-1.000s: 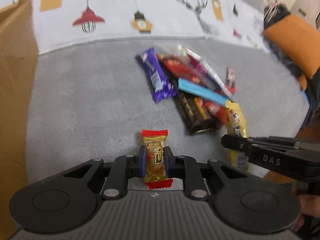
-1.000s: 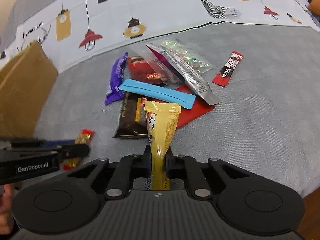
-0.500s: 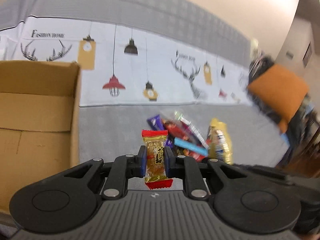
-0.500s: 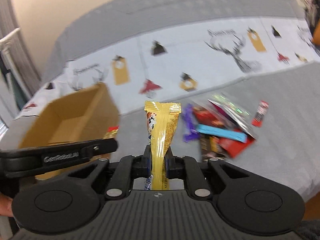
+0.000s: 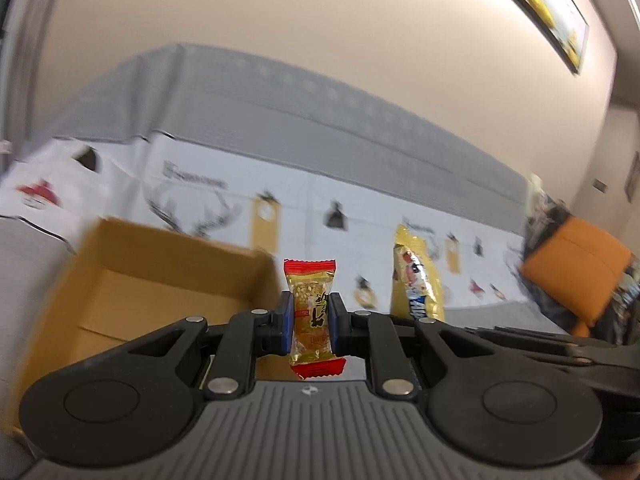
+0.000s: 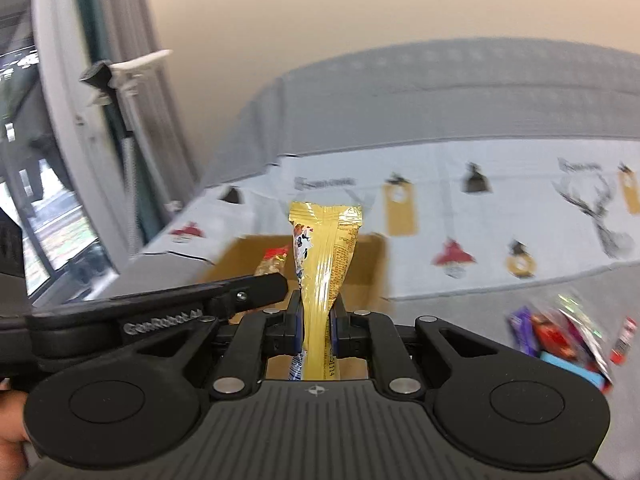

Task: Organize snacks
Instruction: 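Carry both snacks to the cardboard box and open both tools to drop them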

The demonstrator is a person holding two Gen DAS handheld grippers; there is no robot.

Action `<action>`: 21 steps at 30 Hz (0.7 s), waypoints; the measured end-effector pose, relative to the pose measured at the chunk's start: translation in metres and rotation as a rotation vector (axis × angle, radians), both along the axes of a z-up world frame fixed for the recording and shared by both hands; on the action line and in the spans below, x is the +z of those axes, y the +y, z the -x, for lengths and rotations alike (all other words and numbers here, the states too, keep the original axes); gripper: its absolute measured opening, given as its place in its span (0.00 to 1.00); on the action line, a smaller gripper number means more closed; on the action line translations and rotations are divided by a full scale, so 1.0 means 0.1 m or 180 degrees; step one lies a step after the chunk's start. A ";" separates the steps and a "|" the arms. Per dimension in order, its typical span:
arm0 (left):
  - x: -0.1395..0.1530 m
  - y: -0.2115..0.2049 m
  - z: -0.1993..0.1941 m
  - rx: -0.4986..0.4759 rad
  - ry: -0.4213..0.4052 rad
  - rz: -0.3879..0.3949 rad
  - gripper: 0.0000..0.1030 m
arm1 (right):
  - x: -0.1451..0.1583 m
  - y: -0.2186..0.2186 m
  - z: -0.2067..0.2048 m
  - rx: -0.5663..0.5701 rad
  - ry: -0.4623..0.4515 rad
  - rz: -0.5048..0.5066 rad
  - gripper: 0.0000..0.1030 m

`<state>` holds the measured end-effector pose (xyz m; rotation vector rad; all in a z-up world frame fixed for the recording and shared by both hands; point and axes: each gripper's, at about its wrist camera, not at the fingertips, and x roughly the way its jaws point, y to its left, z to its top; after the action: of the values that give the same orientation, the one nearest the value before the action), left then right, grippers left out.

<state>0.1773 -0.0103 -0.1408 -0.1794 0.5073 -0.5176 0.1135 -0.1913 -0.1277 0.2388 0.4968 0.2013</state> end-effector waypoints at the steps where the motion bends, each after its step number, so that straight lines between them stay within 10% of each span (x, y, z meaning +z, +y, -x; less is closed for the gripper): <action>1: 0.02 0.08 -0.02 0.0066 -0.0020 -0.0018 0.18 | 0.04 0.08 -0.04 0.0074 -0.0017 0.0020 0.12; 21: -0.92 0.56 -0.82 0.0318 0.0688 -0.0631 0.18 | -0.64 0.81 -0.96 0.0326 0.0589 0.0320 0.12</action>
<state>0.2597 0.0459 -0.2330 -0.0703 0.7529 -0.3491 0.2099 -0.1102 -0.1921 0.1344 0.7017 0.2547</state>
